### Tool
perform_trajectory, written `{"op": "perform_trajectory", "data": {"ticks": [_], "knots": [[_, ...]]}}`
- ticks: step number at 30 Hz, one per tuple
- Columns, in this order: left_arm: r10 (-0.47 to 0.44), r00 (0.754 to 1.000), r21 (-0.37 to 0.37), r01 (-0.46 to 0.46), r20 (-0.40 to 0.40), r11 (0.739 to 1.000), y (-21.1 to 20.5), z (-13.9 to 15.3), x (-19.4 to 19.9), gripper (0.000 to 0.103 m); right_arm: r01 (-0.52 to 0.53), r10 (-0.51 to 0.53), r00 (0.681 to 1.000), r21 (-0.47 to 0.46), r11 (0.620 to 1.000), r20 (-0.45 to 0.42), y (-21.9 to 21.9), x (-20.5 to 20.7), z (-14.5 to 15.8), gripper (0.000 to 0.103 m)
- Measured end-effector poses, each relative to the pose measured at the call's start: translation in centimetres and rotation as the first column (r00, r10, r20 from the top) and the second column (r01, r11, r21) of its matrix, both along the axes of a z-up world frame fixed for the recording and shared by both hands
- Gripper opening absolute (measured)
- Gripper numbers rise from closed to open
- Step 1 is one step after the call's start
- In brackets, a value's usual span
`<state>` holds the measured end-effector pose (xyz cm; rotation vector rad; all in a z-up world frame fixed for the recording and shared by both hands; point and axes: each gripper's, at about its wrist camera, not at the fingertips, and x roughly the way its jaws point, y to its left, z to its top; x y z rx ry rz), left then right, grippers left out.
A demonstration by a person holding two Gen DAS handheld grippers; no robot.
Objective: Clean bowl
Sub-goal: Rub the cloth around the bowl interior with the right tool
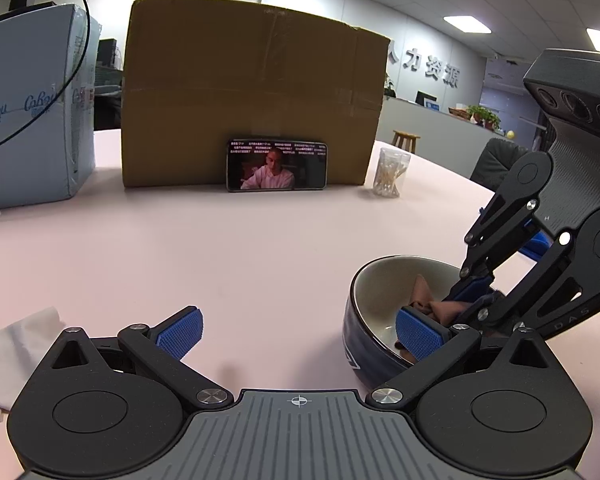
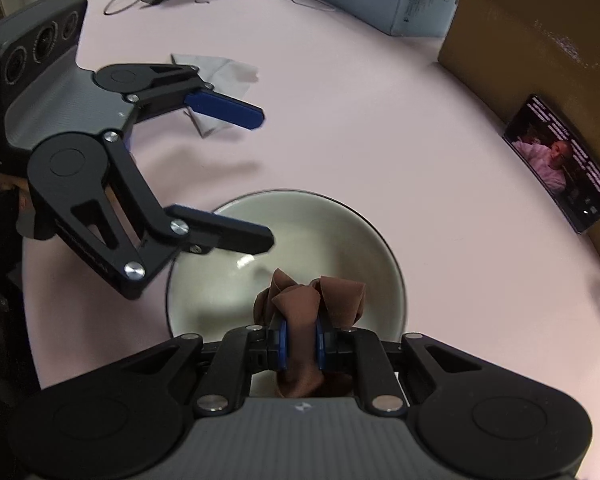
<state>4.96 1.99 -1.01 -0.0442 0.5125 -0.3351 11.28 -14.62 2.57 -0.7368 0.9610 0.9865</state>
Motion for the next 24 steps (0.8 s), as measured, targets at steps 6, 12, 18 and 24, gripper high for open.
{"op": "perform_trajectory", "data": {"ticks": [6,12,18,24], "knots": [[0.0,1.0,0.003,0.0,0.0,1.0,-0.2,0.0,-0.4,0.103,-0.015,0.015,1.0,-0.005,1.0,0.0,-0.2,0.3,0.2,0.015],[-0.002,1.0,0.002,0.002,0.002,1.0,-0.1,0.1,-0.4,0.103,-0.074,0.075,0.997,-0.034,0.997,0.023,0.6,0.8,-0.3,0.015],[-0.005,1.0,0.002,0.005,0.005,1.0,-0.2,0.1,-0.5,0.103,-0.23,0.234,0.971,-0.082,0.97,0.045,0.9,0.4,-0.4,0.017],[-0.005,1.0,0.002,0.005,0.005,1.0,-0.3,0.1,-0.5,0.103,-0.35,0.355,0.935,-0.119,0.929,0.026,1.5,0.4,-0.3,0.018]]}}
